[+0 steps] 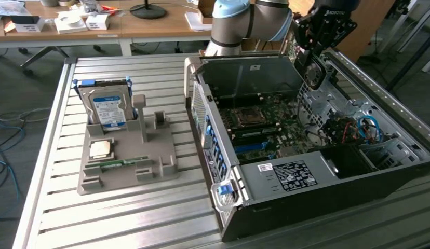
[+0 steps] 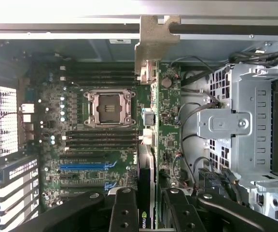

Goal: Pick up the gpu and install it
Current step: 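Pick up the gpu and move the gpu toward the slot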

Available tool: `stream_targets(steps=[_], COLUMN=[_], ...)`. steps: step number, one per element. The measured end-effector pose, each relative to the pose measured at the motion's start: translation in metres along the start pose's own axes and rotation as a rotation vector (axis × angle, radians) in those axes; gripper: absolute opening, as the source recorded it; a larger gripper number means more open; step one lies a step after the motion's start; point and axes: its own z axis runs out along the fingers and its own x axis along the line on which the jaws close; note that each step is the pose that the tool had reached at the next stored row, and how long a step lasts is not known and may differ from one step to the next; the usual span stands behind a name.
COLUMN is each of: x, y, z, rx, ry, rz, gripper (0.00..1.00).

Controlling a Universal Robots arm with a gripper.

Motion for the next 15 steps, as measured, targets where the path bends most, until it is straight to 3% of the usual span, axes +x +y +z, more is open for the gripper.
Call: stream_targets(steps=[15], x=[0.0002], y=[-0.0005], z=[0.0097], rx=[-0.0008], ry=[0.0001], rz=[0.0], gripper=[0.27])
